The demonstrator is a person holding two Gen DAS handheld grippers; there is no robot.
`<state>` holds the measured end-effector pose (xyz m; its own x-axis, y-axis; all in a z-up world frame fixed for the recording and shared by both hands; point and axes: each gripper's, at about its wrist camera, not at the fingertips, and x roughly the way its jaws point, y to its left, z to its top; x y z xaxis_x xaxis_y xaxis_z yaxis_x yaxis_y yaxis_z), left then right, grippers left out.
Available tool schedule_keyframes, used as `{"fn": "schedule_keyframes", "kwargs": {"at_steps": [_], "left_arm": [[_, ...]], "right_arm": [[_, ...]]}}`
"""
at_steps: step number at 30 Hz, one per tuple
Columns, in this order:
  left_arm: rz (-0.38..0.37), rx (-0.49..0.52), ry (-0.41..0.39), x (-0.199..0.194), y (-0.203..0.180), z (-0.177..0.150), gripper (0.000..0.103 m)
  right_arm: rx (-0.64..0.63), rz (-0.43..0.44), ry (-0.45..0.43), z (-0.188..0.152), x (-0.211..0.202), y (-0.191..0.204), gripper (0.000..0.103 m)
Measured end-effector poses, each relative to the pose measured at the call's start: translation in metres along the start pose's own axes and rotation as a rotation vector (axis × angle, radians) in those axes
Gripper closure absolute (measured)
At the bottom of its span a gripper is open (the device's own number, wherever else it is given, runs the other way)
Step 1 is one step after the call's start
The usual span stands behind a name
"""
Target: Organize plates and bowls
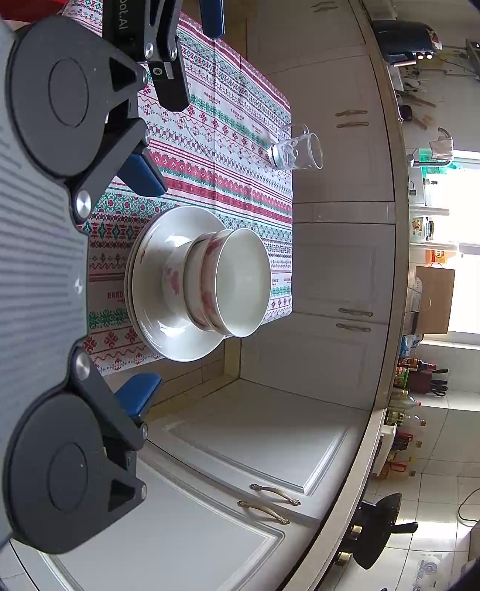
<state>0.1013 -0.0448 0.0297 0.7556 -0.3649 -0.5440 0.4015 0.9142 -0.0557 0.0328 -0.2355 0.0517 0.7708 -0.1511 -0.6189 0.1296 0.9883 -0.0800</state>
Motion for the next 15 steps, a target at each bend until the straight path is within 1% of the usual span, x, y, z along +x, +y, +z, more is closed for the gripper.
{"fn": "schedule_keyframes", "kwargs": {"at_steps": [15], "left_arm": [[0.004, 0.000, 0.006, 0.0012, 0.0008, -0.0007, 0.001]], "right_arm": [[-0.008, -0.014, 0.000, 0.0007, -0.0014, 0.0010, 0.000]]}}
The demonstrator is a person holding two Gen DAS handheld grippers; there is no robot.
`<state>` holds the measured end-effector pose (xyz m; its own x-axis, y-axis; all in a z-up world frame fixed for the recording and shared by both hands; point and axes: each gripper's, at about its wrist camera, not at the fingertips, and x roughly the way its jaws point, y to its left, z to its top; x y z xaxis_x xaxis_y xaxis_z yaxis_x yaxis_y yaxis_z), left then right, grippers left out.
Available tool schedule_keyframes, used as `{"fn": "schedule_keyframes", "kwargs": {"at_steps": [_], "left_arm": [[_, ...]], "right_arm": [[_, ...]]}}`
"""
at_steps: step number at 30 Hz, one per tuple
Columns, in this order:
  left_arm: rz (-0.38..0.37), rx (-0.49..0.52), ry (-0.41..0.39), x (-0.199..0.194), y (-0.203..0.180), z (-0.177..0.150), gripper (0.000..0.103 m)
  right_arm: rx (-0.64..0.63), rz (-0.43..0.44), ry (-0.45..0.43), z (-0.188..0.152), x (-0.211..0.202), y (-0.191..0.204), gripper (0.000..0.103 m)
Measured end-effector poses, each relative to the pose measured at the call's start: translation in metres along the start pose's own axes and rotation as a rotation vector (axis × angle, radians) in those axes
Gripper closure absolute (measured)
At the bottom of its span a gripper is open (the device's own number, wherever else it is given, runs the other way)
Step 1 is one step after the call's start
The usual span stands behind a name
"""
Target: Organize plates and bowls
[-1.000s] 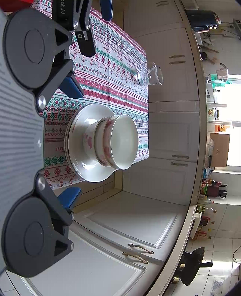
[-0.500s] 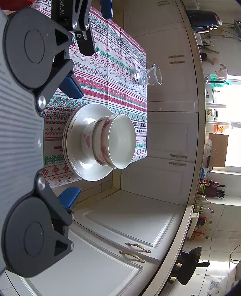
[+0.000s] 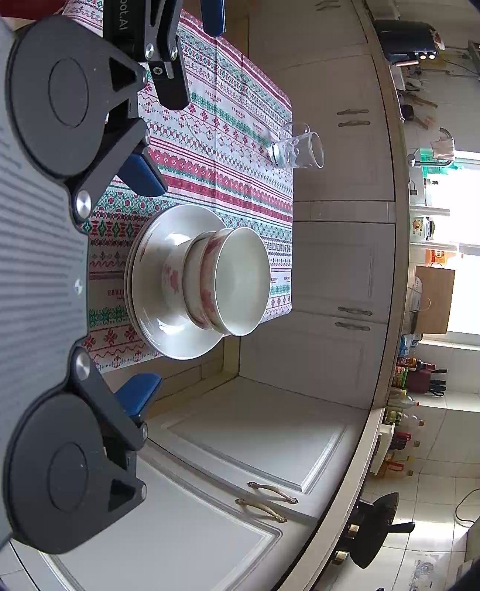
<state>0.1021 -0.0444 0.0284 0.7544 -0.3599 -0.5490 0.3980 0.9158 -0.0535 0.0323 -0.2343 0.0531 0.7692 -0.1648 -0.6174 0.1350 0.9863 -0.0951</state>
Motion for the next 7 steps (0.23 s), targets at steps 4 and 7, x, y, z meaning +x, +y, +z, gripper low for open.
{"fn": "schedule_keyframes", "kwargs": {"at_steps": [4, 7], "left_arm": [[0.000, 0.001, 0.001, 0.0001, -0.0002, 0.0001, 0.001], [-0.001, 0.002, 0.002, 0.0003, -0.0008, 0.0003, 0.001]], "right_arm": [[-0.004, -0.005, -0.002, -0.0003, -0.0004, -0.0001, 0.000], [-0.005, -0.009, -0.002, -0.0003, -0.0007, 0.0000, 0.000]]}}
